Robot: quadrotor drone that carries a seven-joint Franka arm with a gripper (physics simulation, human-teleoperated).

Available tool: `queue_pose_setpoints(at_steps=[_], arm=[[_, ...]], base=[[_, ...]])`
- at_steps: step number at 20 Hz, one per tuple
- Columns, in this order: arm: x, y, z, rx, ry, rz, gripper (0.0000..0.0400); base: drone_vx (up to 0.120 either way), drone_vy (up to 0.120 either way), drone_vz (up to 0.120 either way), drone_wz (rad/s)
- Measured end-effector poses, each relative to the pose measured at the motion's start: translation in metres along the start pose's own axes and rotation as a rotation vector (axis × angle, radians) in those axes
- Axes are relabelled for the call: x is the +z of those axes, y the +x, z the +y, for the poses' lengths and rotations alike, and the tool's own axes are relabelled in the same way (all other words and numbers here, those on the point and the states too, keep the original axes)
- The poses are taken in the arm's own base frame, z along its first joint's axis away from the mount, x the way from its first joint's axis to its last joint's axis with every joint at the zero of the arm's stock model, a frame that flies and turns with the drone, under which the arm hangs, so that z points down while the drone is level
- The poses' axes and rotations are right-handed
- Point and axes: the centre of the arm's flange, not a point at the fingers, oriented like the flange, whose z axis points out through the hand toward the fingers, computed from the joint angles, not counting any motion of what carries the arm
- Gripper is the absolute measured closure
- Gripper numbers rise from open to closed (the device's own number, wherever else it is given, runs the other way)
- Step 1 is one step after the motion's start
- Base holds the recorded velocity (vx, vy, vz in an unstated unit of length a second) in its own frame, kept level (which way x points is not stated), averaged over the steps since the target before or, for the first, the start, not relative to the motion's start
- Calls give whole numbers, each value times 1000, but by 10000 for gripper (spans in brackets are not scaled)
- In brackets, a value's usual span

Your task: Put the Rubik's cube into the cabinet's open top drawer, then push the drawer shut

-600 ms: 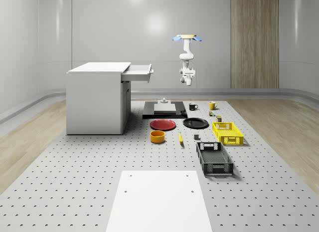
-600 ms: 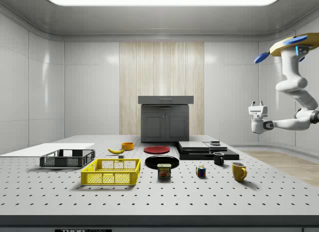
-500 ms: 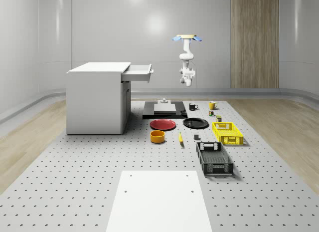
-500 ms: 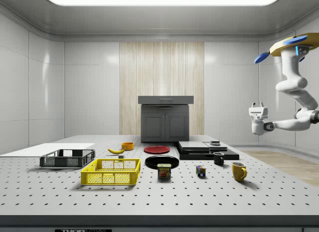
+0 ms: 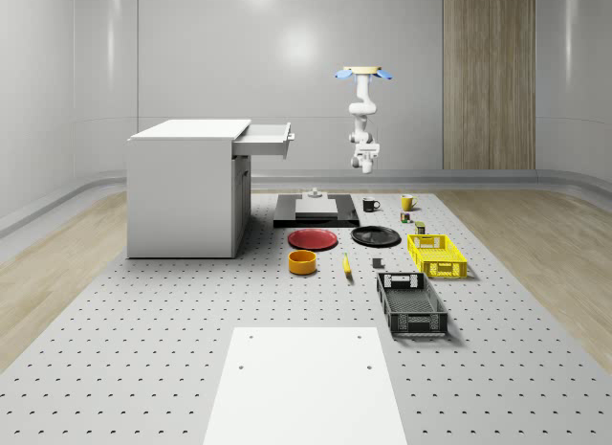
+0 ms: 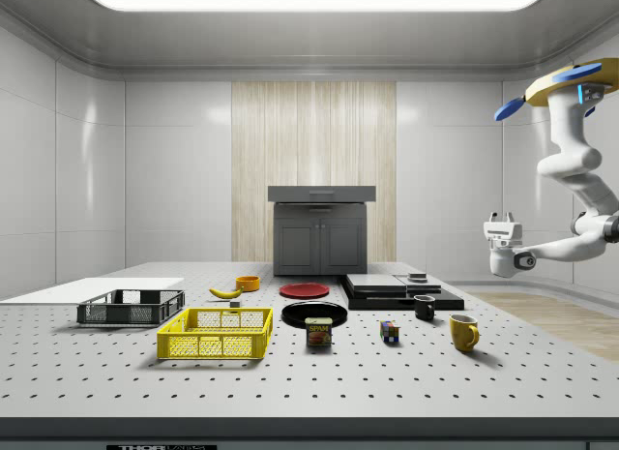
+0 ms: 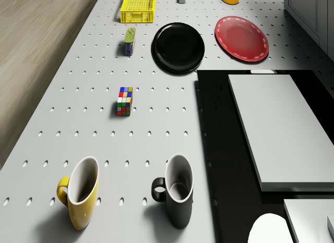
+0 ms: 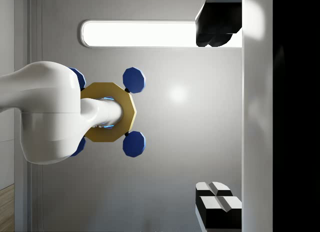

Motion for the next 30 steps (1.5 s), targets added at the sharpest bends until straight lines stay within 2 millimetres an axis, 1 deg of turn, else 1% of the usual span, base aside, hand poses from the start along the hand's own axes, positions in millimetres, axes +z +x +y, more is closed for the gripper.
queue_pose_setpoints(at_steps=[4, 9, 30], arm=[[-11, 1, -1, 0, 2, 2, 0], [-16, 1, -1, 0, 5, 5, 0], [-19, 0, 0, 0, 13, 19, 0]], base=[[120, 120, 0, 0], [120, 120, 0, 0], [120, 120, 0, 0]])
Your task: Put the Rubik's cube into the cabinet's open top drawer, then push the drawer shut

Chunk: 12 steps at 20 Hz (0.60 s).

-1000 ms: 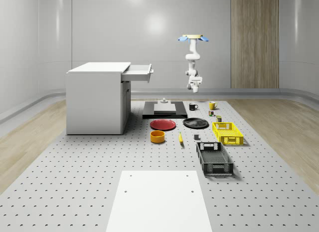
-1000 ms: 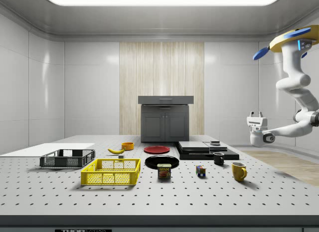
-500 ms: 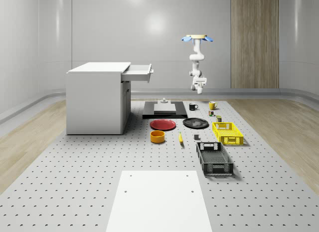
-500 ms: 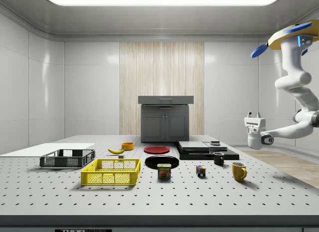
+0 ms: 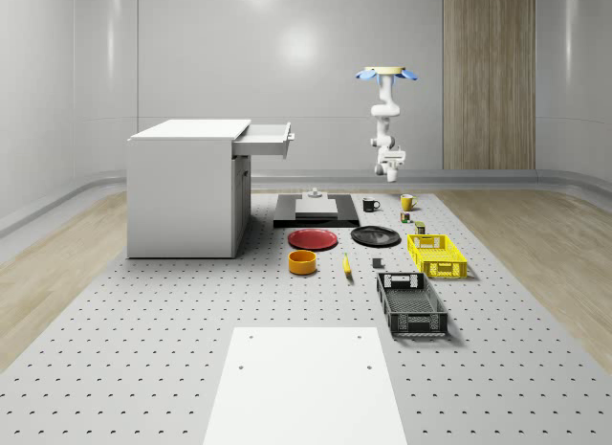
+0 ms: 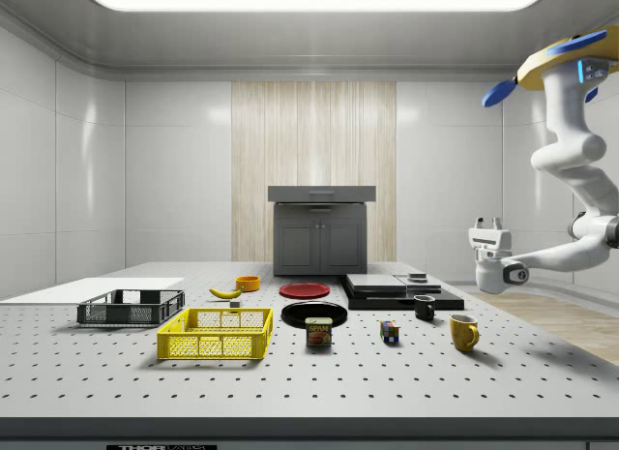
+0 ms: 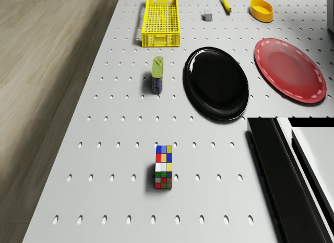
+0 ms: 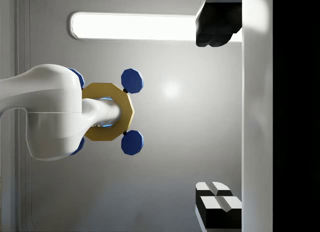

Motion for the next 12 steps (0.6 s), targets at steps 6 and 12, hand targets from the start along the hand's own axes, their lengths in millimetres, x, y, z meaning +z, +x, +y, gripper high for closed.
queue_pose_setpoints(at_steps=[6, 12], arm=[[0, -1, 0, 0, -2, 9, 0], [0, -3, -1, 0, -14, 27, 0]], base=[[120, 120, 0, 0], [120, 53, 0, 0]])
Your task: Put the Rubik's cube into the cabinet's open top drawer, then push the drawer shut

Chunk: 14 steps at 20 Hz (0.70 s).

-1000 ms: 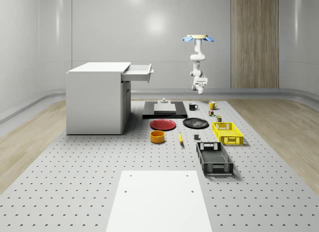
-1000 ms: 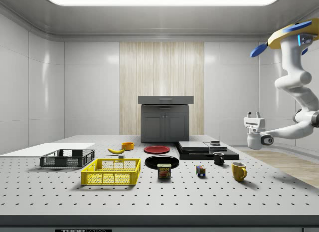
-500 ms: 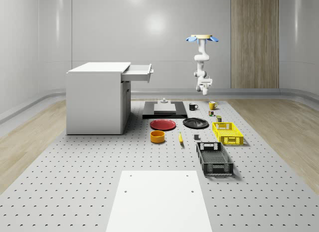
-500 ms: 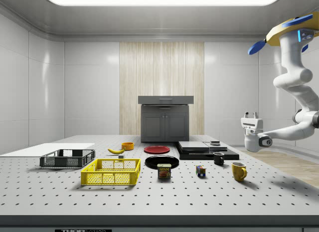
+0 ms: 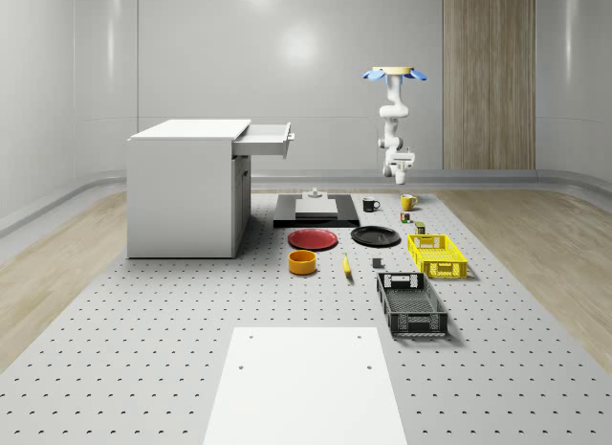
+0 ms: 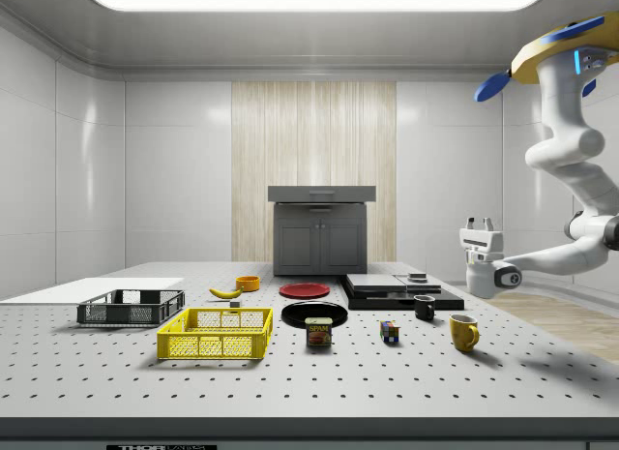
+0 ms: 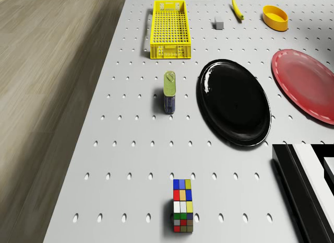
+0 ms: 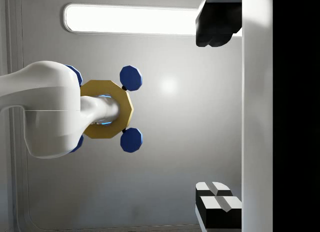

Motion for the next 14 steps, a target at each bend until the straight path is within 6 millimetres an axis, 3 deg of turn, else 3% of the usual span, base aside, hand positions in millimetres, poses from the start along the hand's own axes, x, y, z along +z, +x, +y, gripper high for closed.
queue_pose_setpoints(at_steps=[8, 14], arm=[[0, -7, -6, -2, -65, 73, 0], [5, -23, -22, -5, -223, 238, 0]], base=[[120, 0, 0, 0], [120, 0, 0, 0]])
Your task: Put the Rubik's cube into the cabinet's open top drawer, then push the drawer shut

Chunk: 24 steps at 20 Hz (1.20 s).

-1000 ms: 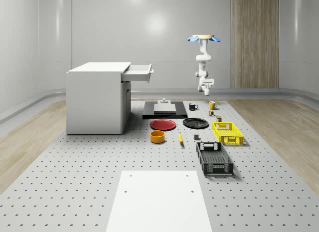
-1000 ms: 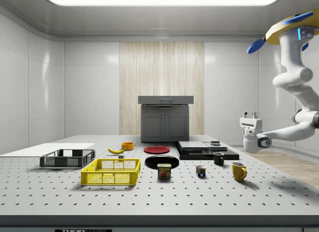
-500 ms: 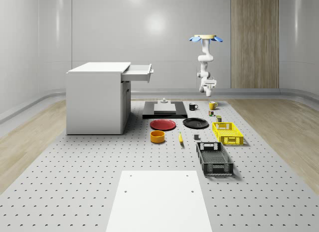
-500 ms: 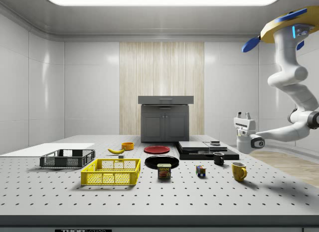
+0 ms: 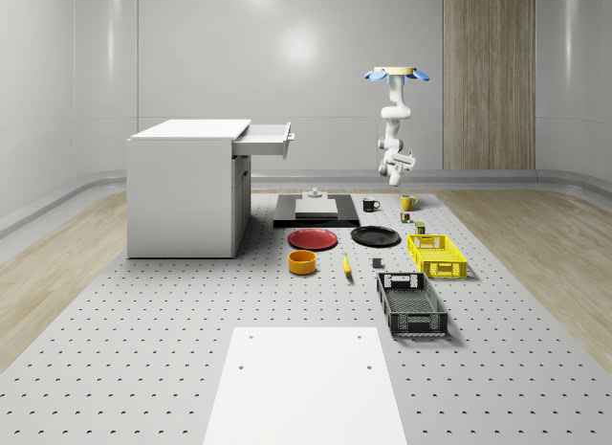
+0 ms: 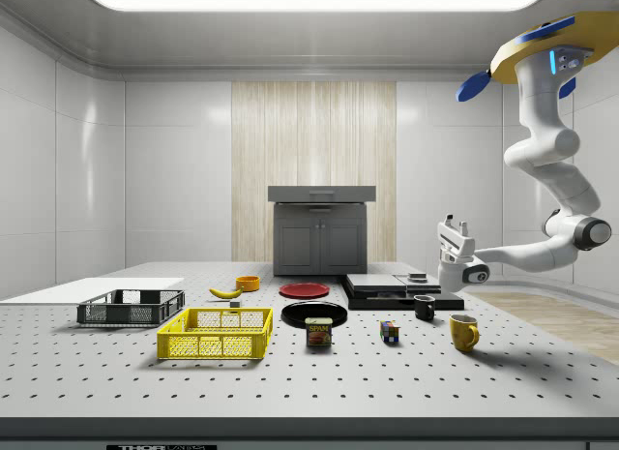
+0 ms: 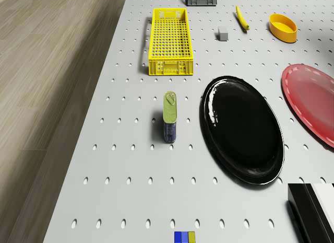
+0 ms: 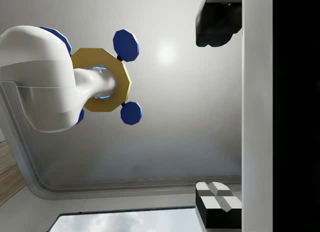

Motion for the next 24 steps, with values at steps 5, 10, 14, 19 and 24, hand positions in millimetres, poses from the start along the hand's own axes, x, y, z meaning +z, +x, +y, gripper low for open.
queue_pose_setpoints(at_steps=[5, 10, 14, 19, 24], arm=[[10, -31, -30, -9, -313, 316, 0], [66, -67, -64, -26, -860, 862, 0], [130, -69, -64, -38, -1323, 1321, 0], [173, -51, -45, -52, -1689, 1686, 0], [187, -38, -32, -63, -1853, 1851, 0]], base=[[120, 0, 0, 0], [8, 0, -120, 0], [0, 0, -120, 0], [0, 0, -120, 0], [96, 0, -120, 0]])
